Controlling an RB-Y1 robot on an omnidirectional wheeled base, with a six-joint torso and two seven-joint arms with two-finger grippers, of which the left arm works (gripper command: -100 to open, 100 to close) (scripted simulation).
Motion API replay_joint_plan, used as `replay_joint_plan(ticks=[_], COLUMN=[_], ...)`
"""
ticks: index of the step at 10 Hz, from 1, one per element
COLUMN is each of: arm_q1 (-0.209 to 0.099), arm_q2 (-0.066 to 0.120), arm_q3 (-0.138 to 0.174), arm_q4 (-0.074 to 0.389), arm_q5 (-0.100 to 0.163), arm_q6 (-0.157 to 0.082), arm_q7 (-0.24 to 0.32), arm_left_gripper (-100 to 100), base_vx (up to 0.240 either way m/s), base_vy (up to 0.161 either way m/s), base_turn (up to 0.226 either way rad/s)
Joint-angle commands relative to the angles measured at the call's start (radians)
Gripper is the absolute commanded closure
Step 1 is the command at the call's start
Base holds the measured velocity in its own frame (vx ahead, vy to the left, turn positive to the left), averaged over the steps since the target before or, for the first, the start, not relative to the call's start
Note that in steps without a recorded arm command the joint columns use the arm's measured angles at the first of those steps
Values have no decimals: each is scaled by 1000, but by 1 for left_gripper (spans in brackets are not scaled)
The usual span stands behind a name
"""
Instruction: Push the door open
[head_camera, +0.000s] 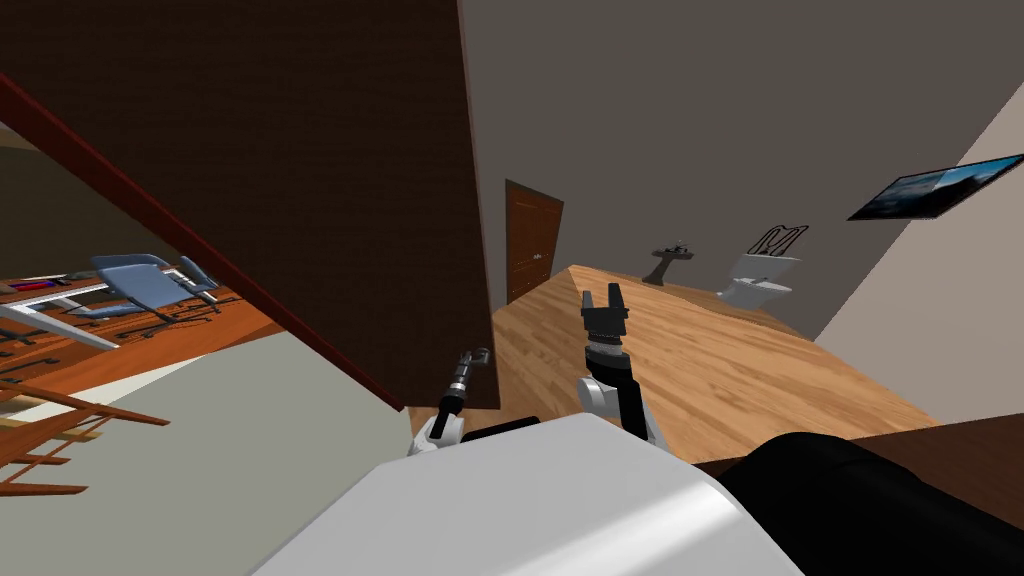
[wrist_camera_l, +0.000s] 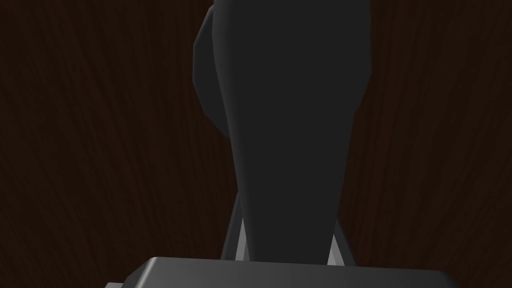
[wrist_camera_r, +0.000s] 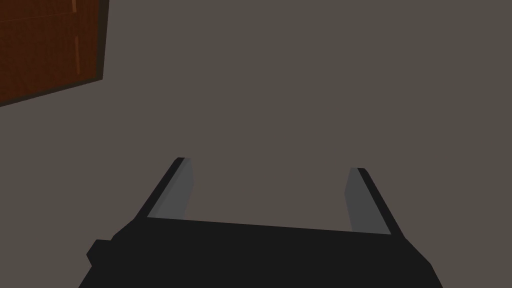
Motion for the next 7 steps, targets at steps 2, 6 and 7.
replay_joint_plan(ticks=[2, 6, 7], arm_q1=[-4, -4, -4], arm_q2=[-11, -3, 2], arm_q3=[29, 62, 67], arm_q4=[-2, -7, -7], arm_q5=[16, 36, 38], arm_q6=[-7, -5, -5], arm_q7=[-19, -33, -35], arm_left_gripper=[100, 100, 100], base_vx=[184, 109, 145], base_vy=[-116, -102, -123], base_turn=[83, 72, 59])
